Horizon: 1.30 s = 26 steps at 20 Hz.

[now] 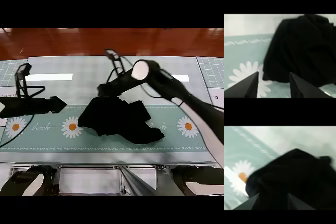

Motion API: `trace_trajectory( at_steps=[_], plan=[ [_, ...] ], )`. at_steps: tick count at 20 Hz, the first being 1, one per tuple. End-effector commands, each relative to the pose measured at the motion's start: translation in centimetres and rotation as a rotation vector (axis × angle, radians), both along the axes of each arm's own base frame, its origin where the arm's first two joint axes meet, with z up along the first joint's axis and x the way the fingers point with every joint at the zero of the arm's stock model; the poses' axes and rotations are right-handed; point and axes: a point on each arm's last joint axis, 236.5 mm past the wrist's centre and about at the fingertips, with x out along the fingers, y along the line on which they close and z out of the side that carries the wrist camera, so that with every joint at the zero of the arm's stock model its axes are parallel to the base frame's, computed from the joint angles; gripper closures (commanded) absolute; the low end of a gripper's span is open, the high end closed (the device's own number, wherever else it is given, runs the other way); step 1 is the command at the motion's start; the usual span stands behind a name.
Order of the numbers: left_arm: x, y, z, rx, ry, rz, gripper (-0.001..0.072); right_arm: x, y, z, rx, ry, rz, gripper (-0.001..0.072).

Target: Fold the shirts.

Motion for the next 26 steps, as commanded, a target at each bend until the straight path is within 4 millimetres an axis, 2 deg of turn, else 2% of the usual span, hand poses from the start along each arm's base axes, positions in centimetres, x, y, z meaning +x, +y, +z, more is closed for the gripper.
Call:
trace_trajectory(
  at_steps=[1,2,3,4,5,6,7,8,10,13,15,19,24,25,26],
  plan=[
    [-3.3,-2.5,-2.9,-0.065,0.202,-0.016,0.0235,3.4,-13.3,0.2,-0.257,-0.012,-0.150,0.0301],
    [-4.8,-3.3,-4.0,-0.084,0.279,-0.047,0.0235,3.7,-19.4,0.4,-0.363,-0.007,-0.251,0.0301],
    [-6.4,-3.8,-5.3,-0.101,0.361,-0.066,0.0235,3.0,-24.9,0.2,-0.421,0.013,-0.356,0.0302],
    [-8.0,-4.5,-6.3,-0.133,0.434,-0.096,0.0235,1.7,-28.7,-0.6,-0.422,0.046,-0.444,0.0302],
    [-9.8,-5.8,-7.2,-0.189,0.500,-0.143,0.0235,-0.2,-31.7,-2.0,-0.381,0.088,-0.543,0.0302],
    [-11.0,-7.0,-8.0,-0.241,0.545,-0.163,0.0235,-2.2,-33.6,-3.5,-0.312,0.122,-0.642,0.0302],
    [-11.6,-8.0,-9.3,-0.273,0.567,-0.155,0.0235,-3.8,-34.5,-4.8,-0.235,0.140,-0.715,0.0302],
    [-11.2,-8.2,-10.7,-0.269,0.549,-0.123,0.0235,-5.3,-34.8,-5.9,-0.151,0.153,-0.773,0.0302],
    [-8.4,-8.0,-12.6,-0.249,0.460,-0.029,0.0235,-7.7,-34.5,-7.1,-0.032,0.177,-0.820,0.0303],
    [-3.9,-5.4,-12.2,-0.259,0.375,0.093,0.0235,-10.0,-34.1,-8.0,0.014,0.218,-0.824,0.0303],
    [-2.7,-4.3,-12.6,-0.265,0.391,0.118,0.0235,-10.4,-33.4,-8.1,0.018,0.230,-0.793,0.0303],
    [-2.4,-6.7,-15.2,-0.348,0.513,0.146,0.0235,-10.2,-33.2,-7.9,0.033,0.226,-0.795,0.0303],
    [-0.5,-11.0,-15.3,-0.396,0.516,0.027,0.0246,-11.1,-32.9,-8.1,0.024,0.260,-0.769,0.0303],
    [-0.1,-11.4,-14.8,-0.393,0.496,-0.014,0.0301,-11.8,-32.5,-8.6,0.023,0.290,-0.754,0.0303],
    [0.4,-11.6,-14.2,-0.393,0.471,-0.042,0.0482,-13.0,-32.0,-9.3,0.014,0.331,-0.736,0.0303]
  ],
)
